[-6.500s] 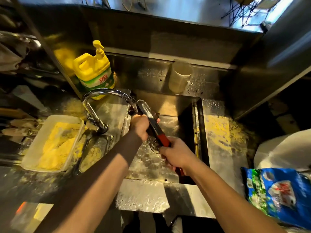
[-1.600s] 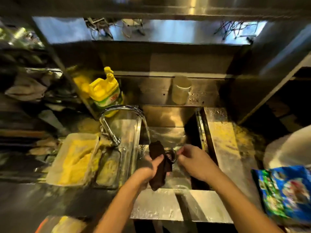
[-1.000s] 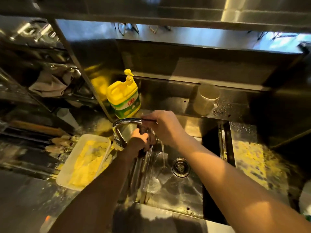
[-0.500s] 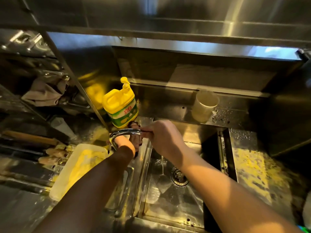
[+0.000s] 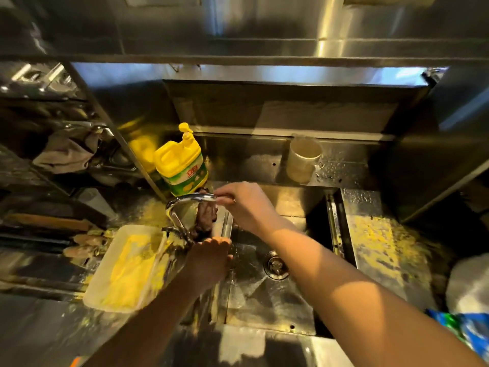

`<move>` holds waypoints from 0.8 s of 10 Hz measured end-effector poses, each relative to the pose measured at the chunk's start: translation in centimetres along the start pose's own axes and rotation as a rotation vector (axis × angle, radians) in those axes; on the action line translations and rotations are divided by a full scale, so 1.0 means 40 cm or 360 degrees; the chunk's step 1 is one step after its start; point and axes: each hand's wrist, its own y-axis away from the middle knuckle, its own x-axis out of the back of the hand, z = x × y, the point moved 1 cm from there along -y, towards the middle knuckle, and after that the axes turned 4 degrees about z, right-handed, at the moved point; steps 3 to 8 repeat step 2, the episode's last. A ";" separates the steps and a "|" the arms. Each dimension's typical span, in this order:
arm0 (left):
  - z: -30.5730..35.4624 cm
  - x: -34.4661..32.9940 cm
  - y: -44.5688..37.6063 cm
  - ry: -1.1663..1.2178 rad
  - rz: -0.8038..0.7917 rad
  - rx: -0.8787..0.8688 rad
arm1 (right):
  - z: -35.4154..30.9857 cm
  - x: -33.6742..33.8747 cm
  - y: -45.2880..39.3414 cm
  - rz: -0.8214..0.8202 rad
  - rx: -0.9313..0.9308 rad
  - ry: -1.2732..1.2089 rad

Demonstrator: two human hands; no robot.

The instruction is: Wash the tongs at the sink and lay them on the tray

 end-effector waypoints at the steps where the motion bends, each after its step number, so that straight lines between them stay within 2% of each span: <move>1: 0.025 -0.020 0.182 0.0513 0.0051 0.0054 | -0.009 0.008 0.079 0.0219 -0.0059 -0.0088; 2: 0.019 -0.049 0.337 0.0821 0.0058 0.0366 | -0.006 0.004 0.151 0.0227 -0.0281 -0.0232; 8: 0.019 -0.049 0.337 0.0821 0.0058 0.0366 | -0.006 0.004 0.151 0.0227 -0.0281 -0.0232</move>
